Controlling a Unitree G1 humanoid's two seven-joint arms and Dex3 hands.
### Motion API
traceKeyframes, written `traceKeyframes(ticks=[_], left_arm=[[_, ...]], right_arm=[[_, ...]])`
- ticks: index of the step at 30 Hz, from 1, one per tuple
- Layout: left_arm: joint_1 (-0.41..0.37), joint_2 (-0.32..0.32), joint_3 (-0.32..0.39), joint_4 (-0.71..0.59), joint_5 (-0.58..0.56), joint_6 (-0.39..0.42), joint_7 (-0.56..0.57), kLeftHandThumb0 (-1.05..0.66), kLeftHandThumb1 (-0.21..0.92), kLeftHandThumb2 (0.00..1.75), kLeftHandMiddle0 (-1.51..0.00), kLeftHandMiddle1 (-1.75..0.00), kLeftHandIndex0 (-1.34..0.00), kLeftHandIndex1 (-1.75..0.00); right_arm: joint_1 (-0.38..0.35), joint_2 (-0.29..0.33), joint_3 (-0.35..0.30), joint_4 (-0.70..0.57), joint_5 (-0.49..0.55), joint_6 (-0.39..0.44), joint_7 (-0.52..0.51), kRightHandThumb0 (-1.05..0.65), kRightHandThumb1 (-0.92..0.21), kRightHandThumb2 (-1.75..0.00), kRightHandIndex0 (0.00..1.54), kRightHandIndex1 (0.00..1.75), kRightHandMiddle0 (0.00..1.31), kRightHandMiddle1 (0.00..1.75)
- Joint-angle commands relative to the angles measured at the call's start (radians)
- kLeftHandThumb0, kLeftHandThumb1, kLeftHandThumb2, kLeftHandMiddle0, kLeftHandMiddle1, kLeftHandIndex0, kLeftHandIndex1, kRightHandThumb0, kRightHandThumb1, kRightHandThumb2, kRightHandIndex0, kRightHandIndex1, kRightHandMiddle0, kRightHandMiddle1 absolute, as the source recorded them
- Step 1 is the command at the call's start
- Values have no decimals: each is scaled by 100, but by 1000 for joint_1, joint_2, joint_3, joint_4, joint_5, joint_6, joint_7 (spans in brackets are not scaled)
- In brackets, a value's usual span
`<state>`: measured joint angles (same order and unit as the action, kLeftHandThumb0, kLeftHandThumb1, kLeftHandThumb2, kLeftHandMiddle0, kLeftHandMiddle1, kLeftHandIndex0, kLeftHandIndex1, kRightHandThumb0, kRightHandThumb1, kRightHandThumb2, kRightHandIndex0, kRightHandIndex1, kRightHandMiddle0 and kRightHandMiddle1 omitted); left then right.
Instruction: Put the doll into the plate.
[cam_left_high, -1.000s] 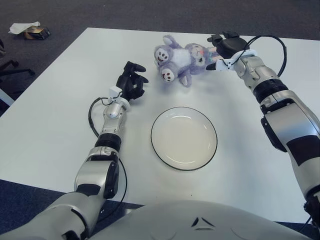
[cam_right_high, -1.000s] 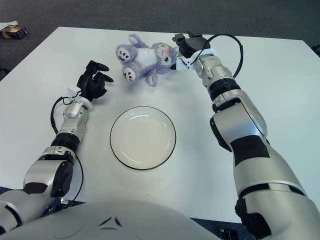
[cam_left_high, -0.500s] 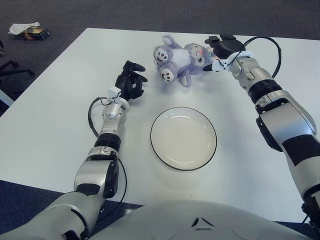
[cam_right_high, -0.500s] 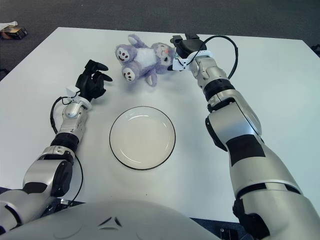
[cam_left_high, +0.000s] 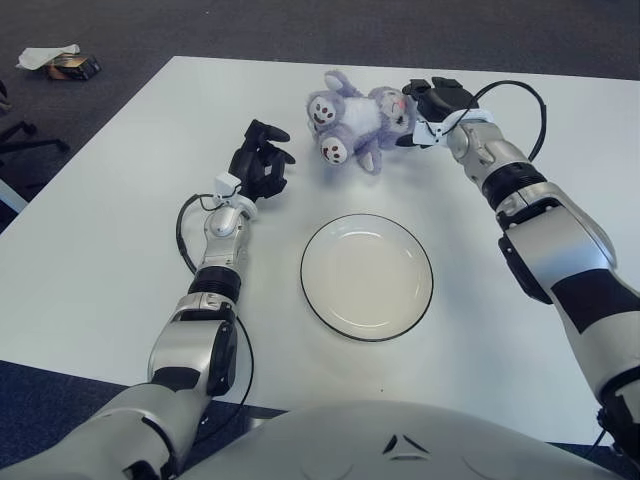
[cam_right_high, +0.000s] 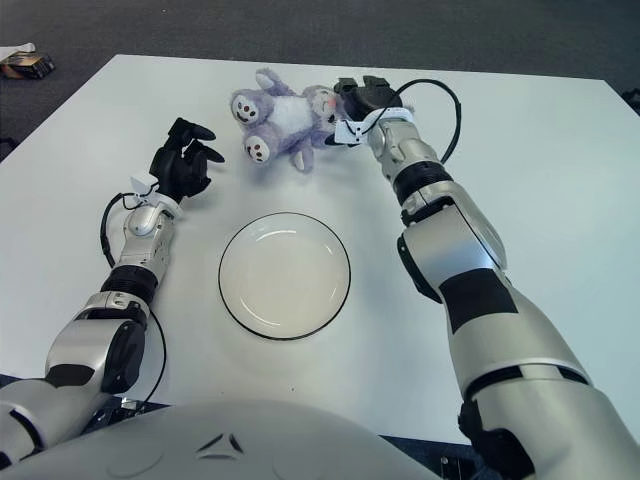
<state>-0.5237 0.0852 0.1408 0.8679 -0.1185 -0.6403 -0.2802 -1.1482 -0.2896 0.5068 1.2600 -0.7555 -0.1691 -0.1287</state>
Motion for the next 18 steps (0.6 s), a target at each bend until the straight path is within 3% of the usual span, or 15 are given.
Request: traceKeyframes(ticks=[1, 13, 15, 18], left_arm=[[112, -21, 2, 67, -2, -20, -5, -1, 78, 70, -37, -159, -11, -175], [132, -26, 0, 42, -6, -24, -8, -1, 71, 82, -40, -164, -12, -175], [135, -28, -1, 35, -5, -26, -6, -1, 68, 87, -33, -169, -19, -175], [140, -32, -3, 26, -3, -29, -1, -1, 65, 91, -41, -167, -16, -175]], right_arm=[[-20, 9, -11, 14, 22, 9, -18, -82, -86, -41, 10, 4, 0, 60], [26, 11, -38, 43, 71, -29, -37, -82, -85, -40, 18, 11, 0, 68], [32, 7, -39, 43, 77, -38, -31, -81, -86, -40, 18, 12, 0, 68], [43, -1, -38, 40, 82, -54, -22, -79, -87, -41, 18, 13, 0, 67]])
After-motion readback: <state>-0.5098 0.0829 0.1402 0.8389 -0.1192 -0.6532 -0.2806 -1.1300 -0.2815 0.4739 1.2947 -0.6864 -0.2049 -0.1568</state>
